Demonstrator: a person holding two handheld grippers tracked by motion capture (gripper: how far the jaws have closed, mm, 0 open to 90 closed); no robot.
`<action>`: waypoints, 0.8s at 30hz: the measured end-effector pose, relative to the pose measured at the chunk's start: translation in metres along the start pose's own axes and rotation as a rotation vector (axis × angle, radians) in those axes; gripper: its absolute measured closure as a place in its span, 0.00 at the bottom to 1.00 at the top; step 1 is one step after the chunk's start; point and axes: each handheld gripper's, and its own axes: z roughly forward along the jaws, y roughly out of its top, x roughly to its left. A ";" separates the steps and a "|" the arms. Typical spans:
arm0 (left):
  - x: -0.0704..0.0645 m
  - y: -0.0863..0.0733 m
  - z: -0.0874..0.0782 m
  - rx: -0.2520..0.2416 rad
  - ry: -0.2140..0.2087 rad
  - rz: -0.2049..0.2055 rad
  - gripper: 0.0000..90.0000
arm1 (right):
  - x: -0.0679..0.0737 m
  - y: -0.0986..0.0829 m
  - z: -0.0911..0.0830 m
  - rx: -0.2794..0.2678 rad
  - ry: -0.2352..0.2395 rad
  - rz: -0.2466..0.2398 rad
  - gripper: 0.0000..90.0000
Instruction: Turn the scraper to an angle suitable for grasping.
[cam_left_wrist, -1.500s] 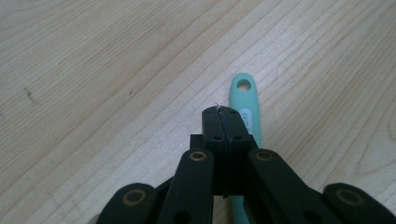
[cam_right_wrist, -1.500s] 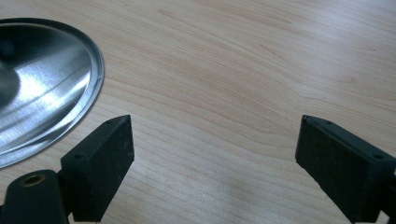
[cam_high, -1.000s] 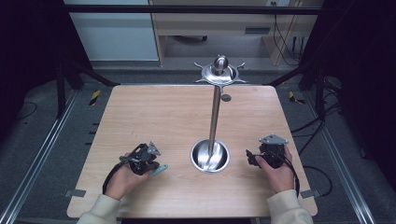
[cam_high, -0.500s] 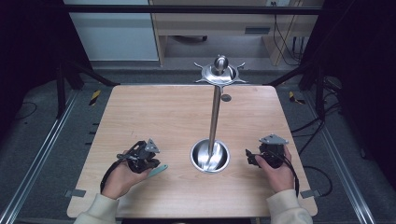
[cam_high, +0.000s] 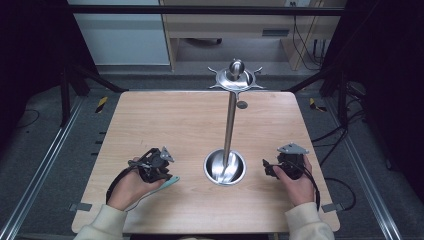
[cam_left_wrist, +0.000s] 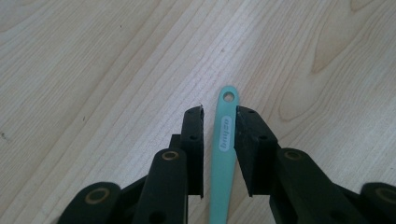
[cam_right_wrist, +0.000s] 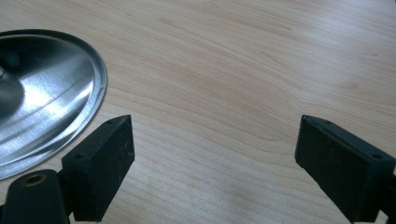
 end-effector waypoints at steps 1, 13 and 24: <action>0.000 0.002 0.001 0.019 -0.002 0.005 0.78 | 0.000 0.000 0.000 -0.004 0.006 0.000 0.14; -0.006 0.016 0.020 0.124 -0.020 0.028 0.73 | 0.000 0.000 -0.002 -0.006 0.011 -0.005 0.13; -0.005 0.016 0.029 0.177 -0.032 0.039 0.71 | 0.002 0.000 -0.001 -0.002 0.021 -0.010 0.13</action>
